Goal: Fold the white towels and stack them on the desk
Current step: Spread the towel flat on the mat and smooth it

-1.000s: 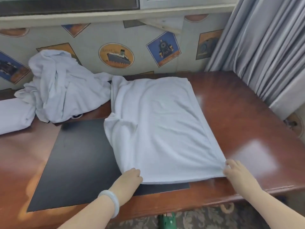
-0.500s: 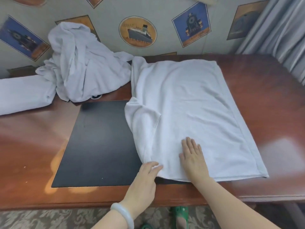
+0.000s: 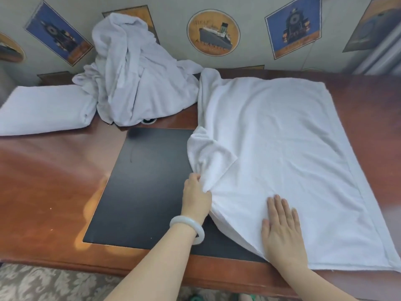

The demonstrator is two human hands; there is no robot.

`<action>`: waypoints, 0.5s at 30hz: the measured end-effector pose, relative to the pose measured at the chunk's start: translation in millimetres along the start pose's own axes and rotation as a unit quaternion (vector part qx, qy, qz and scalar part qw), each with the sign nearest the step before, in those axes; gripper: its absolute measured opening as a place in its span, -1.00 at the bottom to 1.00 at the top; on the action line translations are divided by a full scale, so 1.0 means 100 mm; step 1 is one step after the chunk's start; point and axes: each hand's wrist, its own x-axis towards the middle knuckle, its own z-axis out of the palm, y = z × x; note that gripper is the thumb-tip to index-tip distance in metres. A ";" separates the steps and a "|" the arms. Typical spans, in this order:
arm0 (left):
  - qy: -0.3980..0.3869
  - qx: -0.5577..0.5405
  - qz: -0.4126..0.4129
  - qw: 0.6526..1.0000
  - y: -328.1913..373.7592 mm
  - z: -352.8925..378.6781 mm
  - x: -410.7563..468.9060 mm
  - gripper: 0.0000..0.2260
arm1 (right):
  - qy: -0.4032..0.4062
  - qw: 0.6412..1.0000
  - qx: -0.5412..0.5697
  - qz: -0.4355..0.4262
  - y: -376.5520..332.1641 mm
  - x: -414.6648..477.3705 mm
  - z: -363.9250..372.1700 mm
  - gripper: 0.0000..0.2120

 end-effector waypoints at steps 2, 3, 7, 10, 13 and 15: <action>0.054 -0.148 -0.072 0.985 -0.30 -0.22 -0.15 -0.76 | -0.008 1.000 0.000 0.003 0.00 0.00 0.00 -0.41; 0.077 -0.189 -0.116 0.972 -0.49 -0.30 -0.27 -0.77 | -0.011 1.000 -0.002 0.005 -0.01 0.00 0.00 -0.41; 0.113 -0.262 -0.235 0.929 -1.07 -0.44 -0.64 -0.85 | -0.017 1.000 -0.006 0.005 -0.01 0.01 -0.01 -0.39; 0.157 -0.316 -0.246 0.903 -1.10 -0.63 -0.51 -0.81 | -0.018 1.000 0.000 0.008 -0.02 0.01 -0.01 -0.38; 0.162 -0.217 -0.178 0.946 -0.92 -0.84 -0.34 -0.69 | -0.015 1.000 0.002 0.012 -0.02 0.01 -0.01 -0.37; 0.086 -0.080 -0.079 0.990 -0.76 -0.86 -0.23 -0.44 | -0.018 1.000 0.006 0.014 -0.03 0.02 -0.02 -0.37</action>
